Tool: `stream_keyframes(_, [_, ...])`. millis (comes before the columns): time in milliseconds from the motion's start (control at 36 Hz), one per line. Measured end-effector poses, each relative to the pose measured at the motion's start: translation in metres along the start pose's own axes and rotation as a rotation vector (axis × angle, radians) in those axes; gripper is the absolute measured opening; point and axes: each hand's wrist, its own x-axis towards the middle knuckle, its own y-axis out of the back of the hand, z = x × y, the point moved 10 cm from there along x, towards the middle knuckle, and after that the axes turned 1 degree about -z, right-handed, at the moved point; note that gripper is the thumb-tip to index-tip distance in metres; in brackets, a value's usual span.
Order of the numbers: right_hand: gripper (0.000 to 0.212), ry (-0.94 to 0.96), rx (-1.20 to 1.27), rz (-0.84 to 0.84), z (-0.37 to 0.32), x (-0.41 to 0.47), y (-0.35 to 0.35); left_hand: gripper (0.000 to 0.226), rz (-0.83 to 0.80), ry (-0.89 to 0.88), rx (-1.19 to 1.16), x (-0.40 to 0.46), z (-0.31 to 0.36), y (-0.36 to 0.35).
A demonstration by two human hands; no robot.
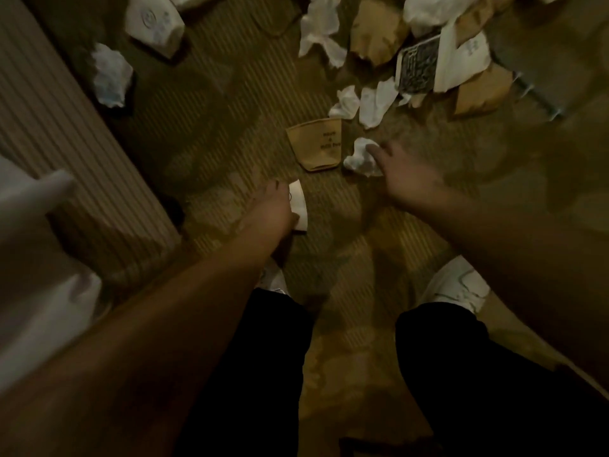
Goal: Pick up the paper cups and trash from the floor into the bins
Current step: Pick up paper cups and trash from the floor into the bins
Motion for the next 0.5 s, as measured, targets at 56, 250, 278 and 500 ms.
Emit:
stream_keyframes(56, [0.066,0.043,-0.058,0.02,-0.003,0.01,-0.006,0.068,-0.001,-0.016,0.017,0.009,-0.001,-0.01])
stream_keyframes(250, [0.044,0.1,-0.139,0.021,-0.004,0.034,-0.014,0.062,-0.113,0.025,-0.136,0.027,-0.009,-0.025])
stream_keyframes(278, [0.041,0.119,-0.151,0.021,-0.006,0.034,-0.013,0.058,-0.138,0.027,-0.161,0.026,-0.008,-0.024])
stream_keyframes(500, [0.037,0.341,-0.27,0.078,-0.007,0.027,0.021,0.044,-0.148,-0.064,-0.233,0.035,0.03,0.043])
